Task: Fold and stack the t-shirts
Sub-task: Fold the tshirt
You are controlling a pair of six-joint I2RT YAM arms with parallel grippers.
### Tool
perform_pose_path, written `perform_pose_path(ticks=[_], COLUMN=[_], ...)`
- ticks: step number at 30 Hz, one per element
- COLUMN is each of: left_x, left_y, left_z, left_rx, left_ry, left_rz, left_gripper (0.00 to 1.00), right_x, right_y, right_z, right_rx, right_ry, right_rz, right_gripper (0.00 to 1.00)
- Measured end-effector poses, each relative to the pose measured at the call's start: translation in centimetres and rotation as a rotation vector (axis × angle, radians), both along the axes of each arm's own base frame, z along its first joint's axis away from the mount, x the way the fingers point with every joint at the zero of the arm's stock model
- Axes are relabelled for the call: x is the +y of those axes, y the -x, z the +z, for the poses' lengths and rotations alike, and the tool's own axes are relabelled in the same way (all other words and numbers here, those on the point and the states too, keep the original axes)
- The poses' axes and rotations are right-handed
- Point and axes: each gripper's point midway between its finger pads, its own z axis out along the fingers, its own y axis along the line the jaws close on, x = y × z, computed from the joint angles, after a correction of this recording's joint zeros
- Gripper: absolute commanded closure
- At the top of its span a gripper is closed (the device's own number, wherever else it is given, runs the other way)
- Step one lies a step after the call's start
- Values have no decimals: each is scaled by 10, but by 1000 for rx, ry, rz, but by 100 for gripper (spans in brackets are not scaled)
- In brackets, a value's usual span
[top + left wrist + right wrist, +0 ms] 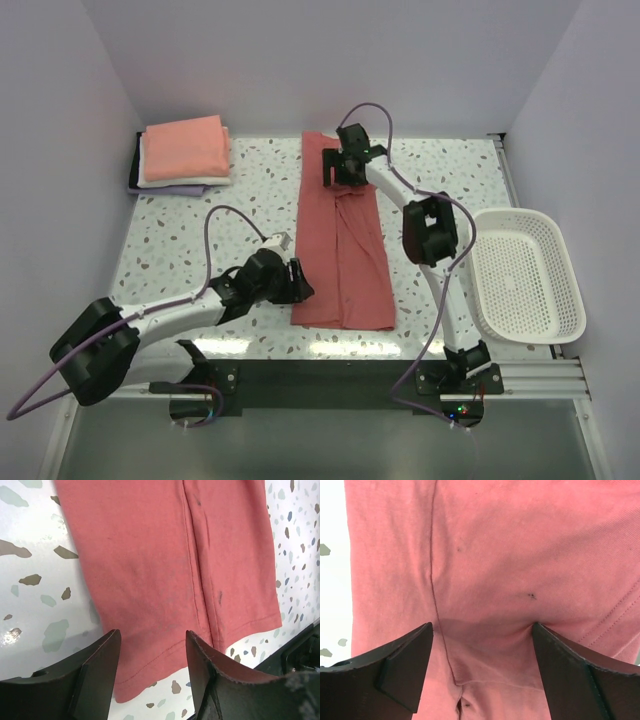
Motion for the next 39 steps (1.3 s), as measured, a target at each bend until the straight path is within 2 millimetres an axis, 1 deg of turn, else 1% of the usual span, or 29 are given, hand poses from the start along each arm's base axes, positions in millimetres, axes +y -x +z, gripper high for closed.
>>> perform_pose_path(ticks=[2, 5, 8, 10, 12, 14, 16, 17, 19, 22, 24, 26, 27, 29, 31, 33, 34, 37, 39], left_x=[0, -1, 0, 1, 3, 5, 6, 6, 5, 1, -3, -12, -18, -33, -44, -53, -59, -73, -84], left_y=[1, 2, 4, 6, 9, 12, 15, 18, 23, 28, 32, 37, 38, 41, 43, 45, 44, 43, 42], left_z=[-2, -1, 0, 2, 1, 1, 3, 4, 6, 10, 9, 8, 8, 8, 5, 1, -2, -7, -7], left_rx=[4, 1, -2, -4, 1, 6, 11, 14, 22, 27, 31, 44, 47, 51, 55, 65, 66, 71, 69], left_ry=[-5, -6, -6, -11, -20, -24, -19, -14, 2, 21, 13, -5, -9, -17, -25, -38, -45, -60, -62], left_rz=[-13, -24, -34, -43, -52, -59, -69, -77, -97, -131, -160, -198, -213, -251, -280, -302, -315, -340, -360], left_gripper=[40, 40, 41, 42, 43, 44, 44, 44, 43, 43, 43, 44, 45, 48, 51, 52, 52, 55, 55], right_x=[1, 0, -5, -8, -11, -20, -22, -20, -16, -14, -26, -41, -48, -62, -74, -83, -87, -97, -104], right_y=[0, 6, 20, 40, 68, 108, 152, 173, 218, 272, 299, 322, 331, 350, 367, 379, 384, 399, 408], right_z=[2, 12, 42, 70, 106, 134, 155, 161, 160, 140, 122, 108, 105, 107, 119, 129, 131, 126, 112], right_rx=[1, 13, 15, 21, -2, -12, -34, -41, -18, 65, 126, 169, 179, 181, 147, 114, 107, 114, 140], right_ry=[-10, -14, -35, -78, -144, -185, -234, -263, -313, -346, -347, -338, -339, -346, -372, -392, -395, -380, -353], right_rz=[7, 10, -8, -21, -32, -47, -44, -36, -17, 8, -8, -39, -51, -63, -61, -54, -51, -45, -46], right_gripper=[15, 15, 17, 18, 18, 18, 19, 19, 20, 20, 20, 20, 21, 21, 21, 21, 21, 21, 21])
